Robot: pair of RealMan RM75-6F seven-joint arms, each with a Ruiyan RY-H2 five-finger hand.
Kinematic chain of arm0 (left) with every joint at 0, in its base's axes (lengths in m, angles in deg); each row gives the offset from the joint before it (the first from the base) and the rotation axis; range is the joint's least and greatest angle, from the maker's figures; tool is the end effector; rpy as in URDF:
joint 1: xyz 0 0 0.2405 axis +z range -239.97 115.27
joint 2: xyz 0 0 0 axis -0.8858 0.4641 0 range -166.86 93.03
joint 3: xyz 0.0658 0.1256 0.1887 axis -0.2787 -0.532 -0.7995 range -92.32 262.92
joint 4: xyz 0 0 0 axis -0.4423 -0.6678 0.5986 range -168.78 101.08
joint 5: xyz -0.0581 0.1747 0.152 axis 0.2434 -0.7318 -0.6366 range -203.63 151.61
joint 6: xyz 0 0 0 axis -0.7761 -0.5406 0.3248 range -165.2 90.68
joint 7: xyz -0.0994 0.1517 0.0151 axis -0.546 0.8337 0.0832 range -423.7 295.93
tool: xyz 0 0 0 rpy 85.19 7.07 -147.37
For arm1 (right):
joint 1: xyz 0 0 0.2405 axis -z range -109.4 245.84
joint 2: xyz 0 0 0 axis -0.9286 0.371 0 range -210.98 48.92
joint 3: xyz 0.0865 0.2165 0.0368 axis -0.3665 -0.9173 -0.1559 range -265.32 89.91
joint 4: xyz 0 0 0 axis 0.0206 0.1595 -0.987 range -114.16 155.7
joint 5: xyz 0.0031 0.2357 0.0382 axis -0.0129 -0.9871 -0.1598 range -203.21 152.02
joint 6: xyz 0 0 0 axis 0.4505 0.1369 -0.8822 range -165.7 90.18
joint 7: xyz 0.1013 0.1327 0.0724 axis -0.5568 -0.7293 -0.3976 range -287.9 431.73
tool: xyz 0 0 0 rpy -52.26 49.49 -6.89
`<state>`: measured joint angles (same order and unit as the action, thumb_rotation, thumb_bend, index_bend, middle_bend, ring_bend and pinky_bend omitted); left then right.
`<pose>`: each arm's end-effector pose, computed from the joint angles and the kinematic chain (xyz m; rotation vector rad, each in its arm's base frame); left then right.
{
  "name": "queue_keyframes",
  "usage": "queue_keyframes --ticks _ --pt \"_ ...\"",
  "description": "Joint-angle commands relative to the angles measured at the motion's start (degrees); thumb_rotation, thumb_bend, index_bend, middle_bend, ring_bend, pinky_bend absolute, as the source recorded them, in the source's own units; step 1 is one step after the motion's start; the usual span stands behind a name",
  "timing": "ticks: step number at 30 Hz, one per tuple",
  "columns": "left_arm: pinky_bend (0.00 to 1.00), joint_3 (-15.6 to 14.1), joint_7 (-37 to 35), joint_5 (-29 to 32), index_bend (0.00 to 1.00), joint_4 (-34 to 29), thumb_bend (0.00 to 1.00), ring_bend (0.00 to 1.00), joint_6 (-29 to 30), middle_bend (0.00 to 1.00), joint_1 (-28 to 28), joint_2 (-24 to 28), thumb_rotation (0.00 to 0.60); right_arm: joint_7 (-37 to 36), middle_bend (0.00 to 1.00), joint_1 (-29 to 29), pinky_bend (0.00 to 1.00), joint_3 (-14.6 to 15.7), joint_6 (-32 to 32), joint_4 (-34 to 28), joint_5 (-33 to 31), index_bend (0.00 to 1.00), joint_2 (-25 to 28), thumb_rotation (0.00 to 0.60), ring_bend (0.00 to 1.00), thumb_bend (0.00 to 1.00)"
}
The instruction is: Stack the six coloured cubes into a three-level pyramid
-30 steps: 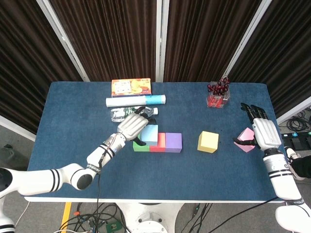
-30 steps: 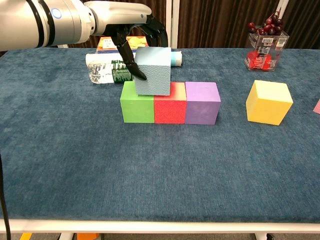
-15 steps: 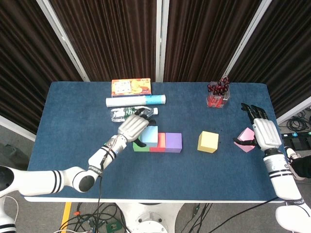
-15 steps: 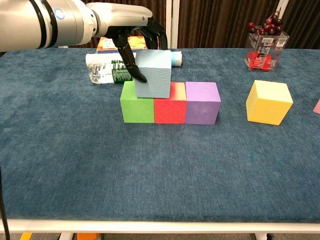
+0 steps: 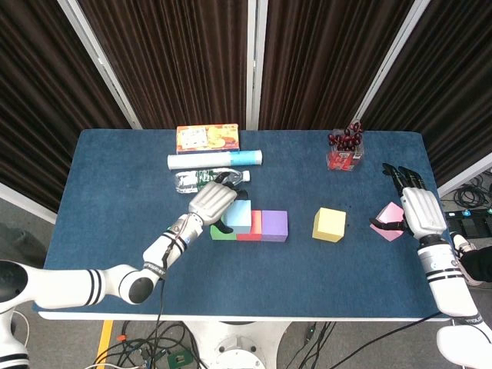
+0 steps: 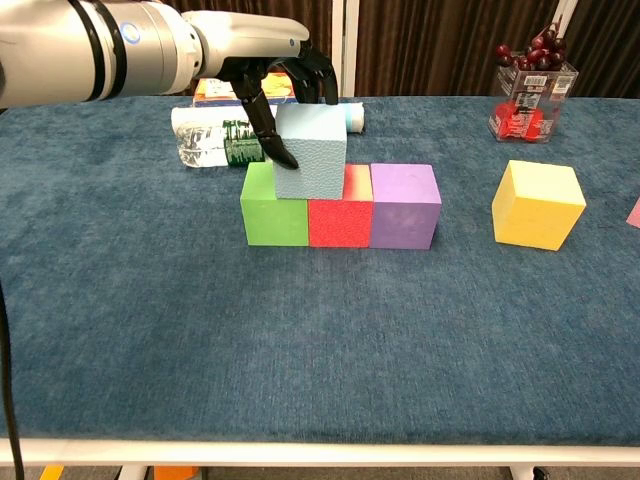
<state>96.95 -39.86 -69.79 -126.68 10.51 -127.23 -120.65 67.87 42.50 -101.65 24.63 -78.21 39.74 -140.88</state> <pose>0.0007 0.3874 -0.0621 -2.0799 -0.9507 -0.9576 -0.2289 -0.3564 0.1210 1.4002 -1.1386 1.0446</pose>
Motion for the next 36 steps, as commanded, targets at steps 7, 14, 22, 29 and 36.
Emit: queue_keyframes --ticks 7,14,22,29,36 --pt "0.04 -0.2 0.2 0.7 0.33 -0.1 0.11 0.24 -0.2 0.47 -0.4 0.3 0.600 -0.3 0.14 -0.1 0.00 -0.1 -0.2 0.3 0.0 0.00 -0.1 0.600 0.00 0.02" --pt "0.04 -0.6 0.4 1.0 0.32 0.2 0.11 0.24 -0.1 0.45 -0.6 0.0 0.600 -0.3 0.14 -0.1 0.00 0.0 -0.3 0.4 0.1 0.00 -0.1 0.600 0.00 0.02" --pt "0.04 -0.7 0.5 1.0 0.25 0.0 0.11 0.24 0.4 0.38 -0.6 -0.1 0.600 -0.6 0.14 -0.2 0.00 -0.1 -0.4 0.6 0.3 0.00 -0.2 0.600 0.00 0.02" --pt "0.04 -1.1 0.7 1.3 0.22 -0.7 0.11 0.22 -0.1 0.31 -0.7 0.5 0.600 -0.7 0.14 -0.1 0.00 0.0 -0.4 0.6 0.2 0.00 -0.1 0.600 0.00 0.04" --pt "0.04 -1.2 1.5 2.2 0.19 -1.6 0.10 0.19 0.6 0.24 -0.9 0.7 0.600 -0.9 0.14 0.1 0.00 0.0 -0.2 0.5 0.5 0.00 0.0 0.600 0.00 0.04"
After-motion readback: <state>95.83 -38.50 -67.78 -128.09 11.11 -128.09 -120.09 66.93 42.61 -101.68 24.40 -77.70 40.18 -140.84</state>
